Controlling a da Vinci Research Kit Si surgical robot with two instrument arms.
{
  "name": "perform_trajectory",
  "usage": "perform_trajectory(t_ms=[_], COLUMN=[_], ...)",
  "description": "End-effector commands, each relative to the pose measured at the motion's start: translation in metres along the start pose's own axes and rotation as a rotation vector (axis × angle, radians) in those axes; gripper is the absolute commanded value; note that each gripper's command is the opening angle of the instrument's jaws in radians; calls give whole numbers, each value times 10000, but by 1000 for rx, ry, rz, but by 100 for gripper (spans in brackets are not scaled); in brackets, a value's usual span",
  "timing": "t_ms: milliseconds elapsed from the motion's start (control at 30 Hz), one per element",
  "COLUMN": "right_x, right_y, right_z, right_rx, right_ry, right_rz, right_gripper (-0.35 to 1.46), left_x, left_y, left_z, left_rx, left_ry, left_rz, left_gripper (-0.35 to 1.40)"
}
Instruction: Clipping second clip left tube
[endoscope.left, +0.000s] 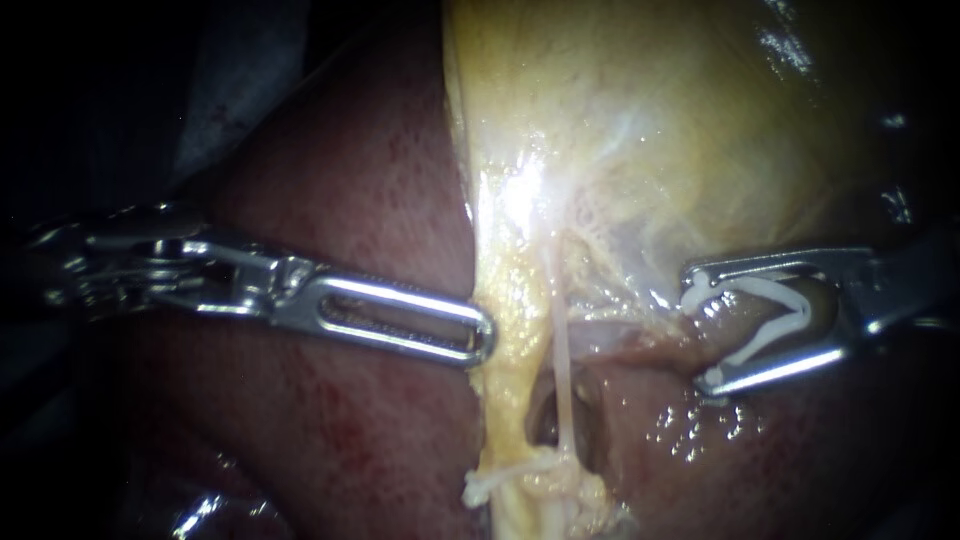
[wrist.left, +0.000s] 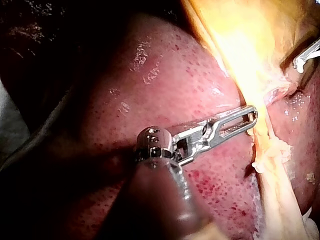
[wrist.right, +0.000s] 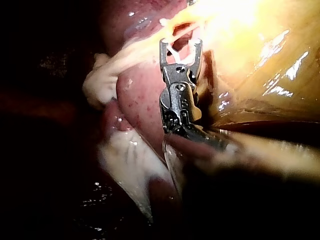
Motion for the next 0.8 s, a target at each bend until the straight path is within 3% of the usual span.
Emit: perform_trajectory(t_ms=[33, 300, 567, 800], right_x=[0, 1, 3, -1], right_y=[0, -1, -5, -10], right_z=[0, 4, 18, 38], right_rx=[0, -2, -14, -4], right_ry=[0, 0, 1, 0], right_rz=[0, 0, 0, -4], right_gripper=[51, 51, 54, 55], left_x=[0, 1, 6, 6], left_y=[0, -5, -35, -45], left_z=[0, -3, -16, -28], left_rx=[-1, 1, 11, 17], left_ry=[0, 1, 6, 9], left_rz=[0, -1, -5, -9], left_gripper=[-35, -35, -35, -35])
